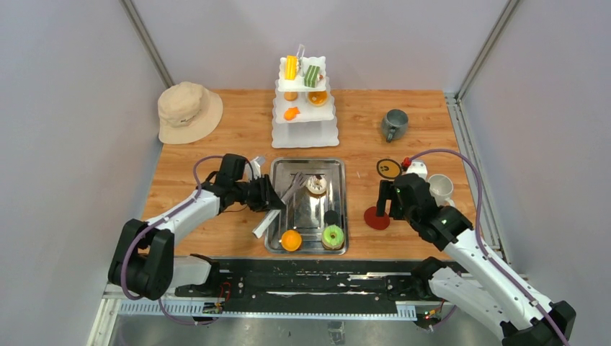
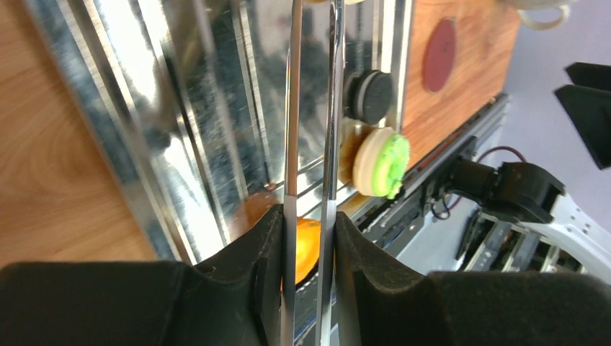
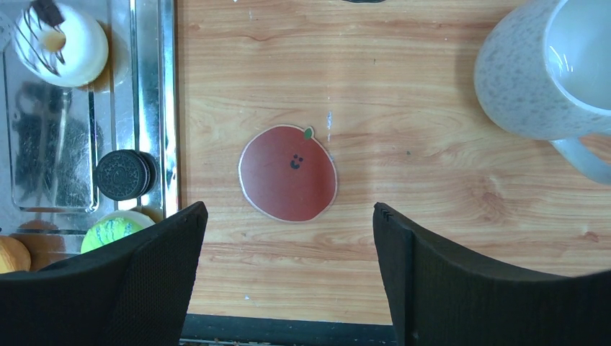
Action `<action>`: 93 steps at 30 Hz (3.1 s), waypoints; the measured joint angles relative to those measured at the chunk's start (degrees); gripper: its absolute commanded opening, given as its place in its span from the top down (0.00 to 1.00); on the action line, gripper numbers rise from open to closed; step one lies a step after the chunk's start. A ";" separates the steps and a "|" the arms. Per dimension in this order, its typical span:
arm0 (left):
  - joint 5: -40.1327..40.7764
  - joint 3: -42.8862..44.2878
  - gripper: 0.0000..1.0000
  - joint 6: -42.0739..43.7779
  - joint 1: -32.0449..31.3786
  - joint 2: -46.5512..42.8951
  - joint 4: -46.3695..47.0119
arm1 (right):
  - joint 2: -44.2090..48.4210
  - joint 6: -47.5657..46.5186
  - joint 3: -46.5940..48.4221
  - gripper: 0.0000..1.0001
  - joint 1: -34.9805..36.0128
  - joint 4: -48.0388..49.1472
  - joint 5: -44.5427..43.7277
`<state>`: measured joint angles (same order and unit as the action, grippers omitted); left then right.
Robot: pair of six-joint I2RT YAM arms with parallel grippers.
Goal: Serve the afternoon tea
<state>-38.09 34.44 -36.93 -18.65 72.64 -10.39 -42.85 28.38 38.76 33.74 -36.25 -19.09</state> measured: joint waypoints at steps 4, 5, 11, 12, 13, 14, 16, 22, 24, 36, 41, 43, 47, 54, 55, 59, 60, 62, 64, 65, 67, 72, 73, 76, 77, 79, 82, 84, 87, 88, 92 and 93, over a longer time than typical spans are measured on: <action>2.89 1.86 0.78 3.67 1.05 -0.35 -7.48 | 0.28 -0.26 -0.17 0.16 0.00 0.00 0.00; 3.21 2.21 0.77 4.13 1.38 -0.50 -8.28 | 0.26 -0.26 -0.17 0.16 0.00 0.00 0.00; 6.60 6.49 0.69 8.28 1.77 -2.78 -15.43 | 0.26 -0.26 -0.17 0.16 0.00 -0.02 0.00; 7.23 7.30 0.68 9.09 1.77 -3.10 -16.61 | 0.26 -0.26 -0.17 0.16 0.00 0.00 0.00; 7.89 8.13 0.68 9.92 1.77 -3.45 -17.81 | 0.26 -0.28 -0.20 0.16 0.00 0.00 0.00; 8.72 9.16 0.67 10.93 1.77 -3.85 -19.30 | 0.26 -0.28 -0.22 0.16 0.00 0.00 0.00; 10.08 11.13 0.64 12.83 1.77 -4.68 -21.94 | 0.26 -0.28 -0.33 0.16 0.00 -0.02 0.00; 12.39 13.81 0.61 15.37 1.27 -7.17 -25.49 | -0.20 -0.26 -0.39 0.16 0.00 0.13 0.02; 13.33 14.23 0.61 15.32 0.28 -7.17 -26.08 | -0.63 -0.28 -0.39 0.16 0.00 0.42 0.04; 15.89 16.24 0.58 13.05 -6.12 -4.22 -26.29 | -1.29 -0.26 -0.39 0.16 0.00 0.44 0.24; 16.96 16.24 0.57 12.87 -8.11 -1.46 -25.81 | -1.36 -0.26 -0.39 0.16 0.00 0.44 0.66; 16.92 16.26 0.56 12.83 -8.17 -1.05 -25.18 | -1.36 -0.28 -0.39 0.16 0.00 0.44 0.66; 16.41 16.41 0.56 12.68 -8.17 0.02 -23.56 | -1.33 -0.28 -0.39 0.16 0.00 0.39 0.61; 15.69 16.87 0.56 12.66 -8.17 1.09 -22.51 | -1.22 -0.28 -0.39 0.16 0.00 0.39 0.61; 15.63 16.98 0.55 12.66 -8.17 1.20 -22.45 | -1.22 -0.28 -0.39 0.16 0.00 0.39 0.61; 15.61 17.25 0.55 12.46 -8.17 2.03 -21.59 | -1.22 -0.28 -0.39 0.16 0.00 0.39 0.61; 15.61 17.27 0.55 12.46 -8.17 2.29 -21.40 | -1.22 -0.28 -0.39 0.16 0.00 0.39 0.61; 15.61 17.33 0.55 12.63 -8.17 2.97 -21.38 | -1.20 -0.28 -0.39 0.16 0.00 0.39 0.63; 15.50 17.33 0.55 12.96 -8.17 3.91 -21.44 | -1.20 -0.28 -0.39 0.16 0.00 0.39 0.63; 15.34 17.33 0.55 13.07 -8.20 4.37 -21.42 | -1.20 -0.28 -0.39 0.16 0.00 0.39 0.63; 15.19 17.33 0.57 13.14 -8.31 5.03 -21.42 | -1.20 -0.28 -0.39 0.16 0.00 0.39 0.66; 14.51 17.33 0.63 13.14 -8.90 5.77 -21.16 | -1.44 -0.28 -0.35 0.17 0.00 0.37 0.90; 14.27 17.33 0.66 13.14 -8.92 5.95 -21.07 | -1.57 -0.31 -0.28 0.17 0.00 0.37 1.01; 13.84 17.64 0.74 13.31 -8.96 6.60 -21.11 | -1.92 -0.33 -0.04 0.16 0.00 0.37 1.09; 13.81 17.90 0.77 13.44 -8.96 6.71 -21.31 | -1.95 -0.33 -0.04 0.16 0.00 0.37 1.09; 13.92 18.47 0.86 13.86 -8.96 6.71 -21.57 | -1.95 -0.33 -0.04 0.17 0.00 0.35 1.09; 14.19 19.78 1.00 14.25 -8.96 6.69 -22.29 | -1.92 -0.33 -0.04 0.16 0.00 0.35 1.07; 14.38 20.44 1.00 14.25 -8.96 6.47 -22.67 | -1.84 -0.33 -0.04 0.16 0.00 0.31 1.07; 14.95 21.09 1.00 14.25 -8.96 5.44 -23.30 | -1.38 -0.33 -0.04 0.17 0.00 0.24 1.07; 15.19 21.27 1.00 14.25 -8.96 5.01 -23.43 | -1.20 -0.33 -0.04 0.17 0.00 0.15 1.07; 16.35 22.16 1.00 14.23 -8.96 3.04 -24.37 | -0.48 -0.33 -0.04 0.17 0.00 -0.11 1.05; 16.61 22.36 1.00 14.23 -8.96 2.60 -24.55 | -0.42 -0.33 -0.04 0.17 0.00 -0.11 1.05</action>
<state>-21.47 56.80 -22.70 -27.62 75.24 -34.94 -43.27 28.05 38.72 33.74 -36.36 -18.04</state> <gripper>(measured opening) 0.369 0.836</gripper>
